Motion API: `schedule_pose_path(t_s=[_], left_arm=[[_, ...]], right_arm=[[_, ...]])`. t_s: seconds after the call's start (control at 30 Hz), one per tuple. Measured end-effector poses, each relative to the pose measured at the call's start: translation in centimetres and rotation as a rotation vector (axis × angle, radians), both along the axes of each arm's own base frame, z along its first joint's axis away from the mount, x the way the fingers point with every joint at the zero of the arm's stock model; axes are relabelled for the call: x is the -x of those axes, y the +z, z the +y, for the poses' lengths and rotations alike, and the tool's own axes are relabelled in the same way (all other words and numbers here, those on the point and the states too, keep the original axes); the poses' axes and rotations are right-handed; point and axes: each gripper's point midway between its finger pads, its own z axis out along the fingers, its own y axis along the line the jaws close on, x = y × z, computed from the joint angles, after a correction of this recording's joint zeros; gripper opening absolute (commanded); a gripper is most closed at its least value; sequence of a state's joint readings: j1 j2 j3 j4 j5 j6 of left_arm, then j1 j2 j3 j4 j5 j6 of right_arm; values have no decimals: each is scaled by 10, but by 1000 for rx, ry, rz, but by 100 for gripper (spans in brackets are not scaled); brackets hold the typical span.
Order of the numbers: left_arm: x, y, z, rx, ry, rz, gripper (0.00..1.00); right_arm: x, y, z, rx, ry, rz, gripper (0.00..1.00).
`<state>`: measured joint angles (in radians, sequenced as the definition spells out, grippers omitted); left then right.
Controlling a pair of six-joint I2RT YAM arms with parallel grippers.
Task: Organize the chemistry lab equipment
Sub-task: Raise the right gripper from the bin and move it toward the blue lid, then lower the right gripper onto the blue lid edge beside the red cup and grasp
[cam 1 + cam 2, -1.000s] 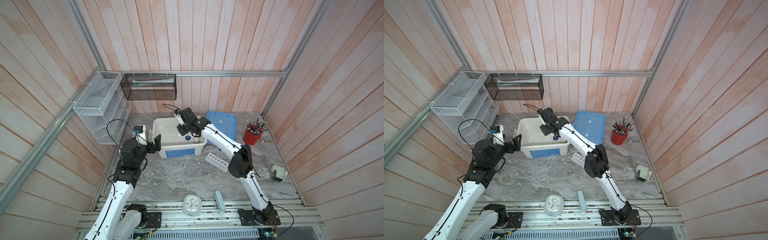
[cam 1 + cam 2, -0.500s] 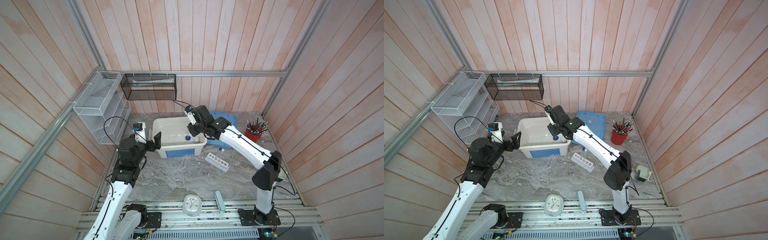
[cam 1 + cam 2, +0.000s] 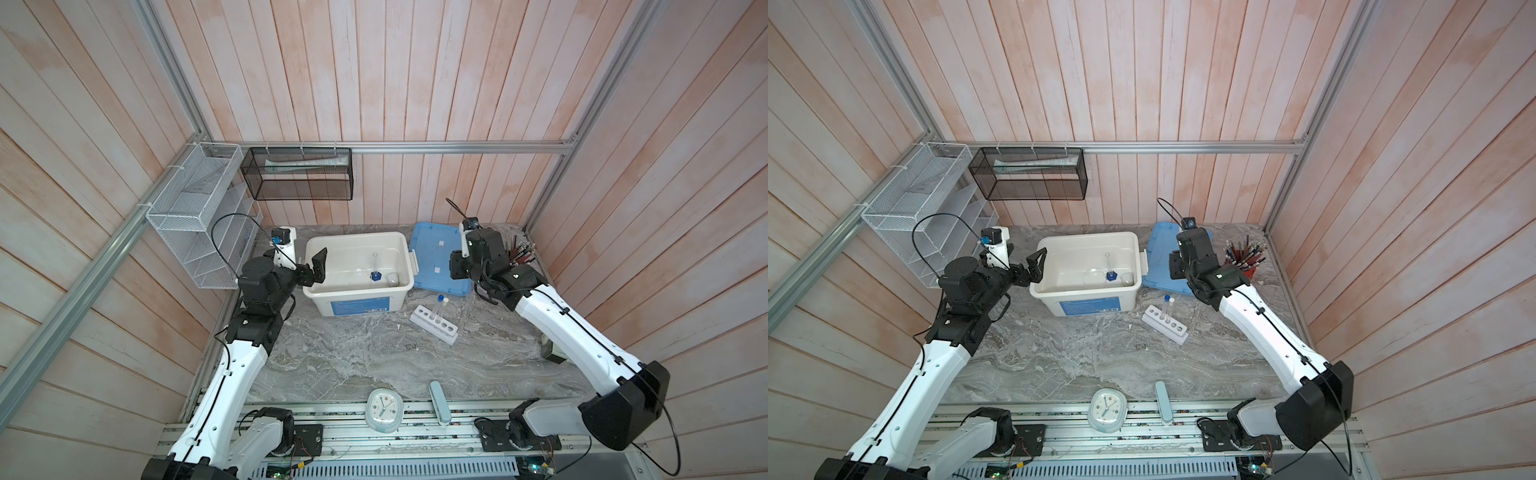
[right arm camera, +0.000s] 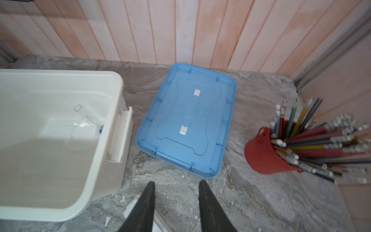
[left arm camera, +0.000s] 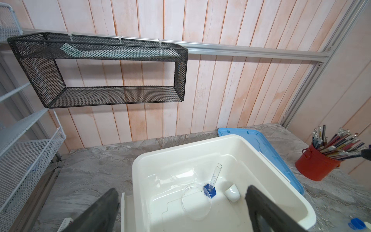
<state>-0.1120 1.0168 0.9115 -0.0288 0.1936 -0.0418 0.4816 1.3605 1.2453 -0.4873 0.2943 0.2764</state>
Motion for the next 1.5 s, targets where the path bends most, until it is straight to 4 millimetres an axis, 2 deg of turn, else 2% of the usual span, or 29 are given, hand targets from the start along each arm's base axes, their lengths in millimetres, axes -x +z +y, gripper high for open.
schedule_pose_path(t_s=[0.13,0.23,0.43,0.63,0.73,1.03,1.5], left_arm=[[-2,-5,-2,-3,-11,7,100],[-2,-6,-2,-4,-13,3,100],[-2,-15,-3,-5,-19,18,100],[-3,-17,-3,-12,-20,20,100],[-4,-18,-3,-16,-20,21,100],[-8,-26,-3,-29,-15,40,100],[-9,-30,-1,-36,-5,56,100]], right_arm=[[6,-57,-35,-34,-142,114,40],[8,-81,-48,-81,-235,162,40],[-4,-127,-66,-177,-404,230,40],[-17,-165,-77,-201,-469,291,38],[-28,-177,-77,-182,-464,309,36],[-56,-194,-82,-139,-448,315,32],[-70,-220,-89,-107,-434,338,25]])
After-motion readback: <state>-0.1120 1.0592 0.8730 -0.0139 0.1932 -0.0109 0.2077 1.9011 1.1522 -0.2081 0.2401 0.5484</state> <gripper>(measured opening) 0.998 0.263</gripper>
